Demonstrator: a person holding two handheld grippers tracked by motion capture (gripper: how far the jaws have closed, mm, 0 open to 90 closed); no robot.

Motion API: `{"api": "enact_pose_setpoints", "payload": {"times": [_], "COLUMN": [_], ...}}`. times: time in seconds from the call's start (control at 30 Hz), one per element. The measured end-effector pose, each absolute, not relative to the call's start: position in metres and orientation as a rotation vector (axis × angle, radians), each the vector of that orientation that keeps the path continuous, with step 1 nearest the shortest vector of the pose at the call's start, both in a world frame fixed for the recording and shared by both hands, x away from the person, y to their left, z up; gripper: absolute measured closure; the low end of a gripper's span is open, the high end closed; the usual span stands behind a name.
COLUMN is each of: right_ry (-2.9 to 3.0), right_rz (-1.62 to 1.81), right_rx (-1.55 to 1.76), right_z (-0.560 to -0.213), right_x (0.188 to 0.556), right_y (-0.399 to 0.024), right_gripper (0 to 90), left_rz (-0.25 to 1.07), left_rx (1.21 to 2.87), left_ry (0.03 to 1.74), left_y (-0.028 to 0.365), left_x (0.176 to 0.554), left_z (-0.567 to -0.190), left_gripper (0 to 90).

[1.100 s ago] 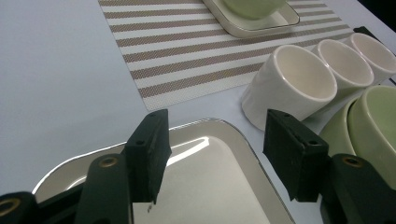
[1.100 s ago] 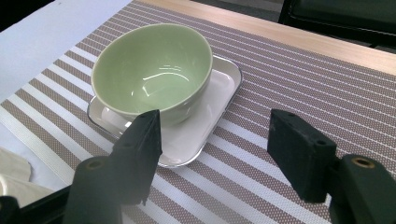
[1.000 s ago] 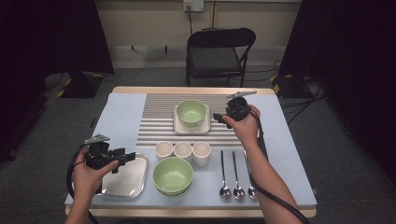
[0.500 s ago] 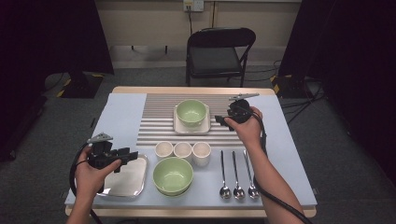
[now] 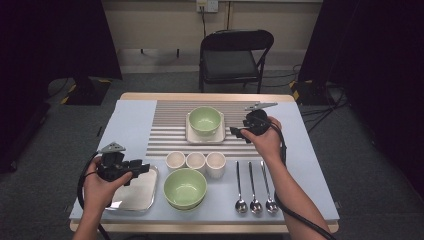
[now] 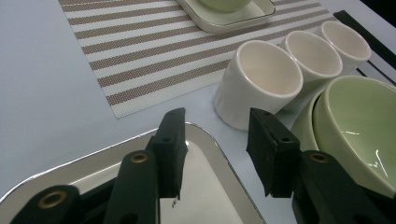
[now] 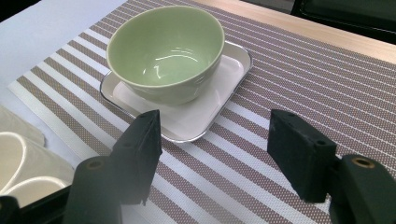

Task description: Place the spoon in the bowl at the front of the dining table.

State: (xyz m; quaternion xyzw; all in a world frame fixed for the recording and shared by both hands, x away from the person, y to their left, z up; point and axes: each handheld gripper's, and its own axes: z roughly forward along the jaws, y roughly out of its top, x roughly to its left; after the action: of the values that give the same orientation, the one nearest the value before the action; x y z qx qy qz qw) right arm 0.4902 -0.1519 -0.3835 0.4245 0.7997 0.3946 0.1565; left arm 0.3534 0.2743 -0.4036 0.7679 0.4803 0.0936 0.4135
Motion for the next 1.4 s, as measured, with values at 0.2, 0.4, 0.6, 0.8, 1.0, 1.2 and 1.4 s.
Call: {"api": "enact_pose_setpoints", "payload": {"times": [0.2,0.4,0.6,0.8,1.0,1.2,1.4], "right_ry": [2.297,2.318,2.326,2.332,2.334,2.341,2.346], "right_rz": [1.141,1.145,1.152,1.158,1.166,1.170,1.169], "right_rx": [1.209,1.193,1.186,1.175,1.166,1.160,1.154], "right_z": [-0.383,-0.387,-0.390,-0.389,-0.389,-0.391,-0.392], "right_x": [0.489,0.487,0.485,0.482,0.479,0.477,0.475], "right_y": [-0.154,-0.154,-0.155,-0.156,-0.156,-0.156,-0.157], "right_gripper": [34.9,34.9,34.9,34.9,34.8,34.8,34.6], "left_rz": [0.217,0.218,0.209,0.211,0.195,0.190,0.178], "left_rx": [1.962,1.965,1.944,1.949,1.958,1.966,1.973], "left_ry": [1.189,1.199,1.213,1.236,1.238,1.227,1.215], "left_y": [0.268,0.266,0.265,0.263,0.256,0.252,0.248], "left_x": [0.353,0.353,0.352,0.352,0.352,0.353,0.355], "left_z": [-0.402,-0.399,-0.396,-0.392,-0.389,-0.382,-0.376], "left_gripper": [63.8,67.9,69.7,70.8,72.4,74.9,76.4]}}
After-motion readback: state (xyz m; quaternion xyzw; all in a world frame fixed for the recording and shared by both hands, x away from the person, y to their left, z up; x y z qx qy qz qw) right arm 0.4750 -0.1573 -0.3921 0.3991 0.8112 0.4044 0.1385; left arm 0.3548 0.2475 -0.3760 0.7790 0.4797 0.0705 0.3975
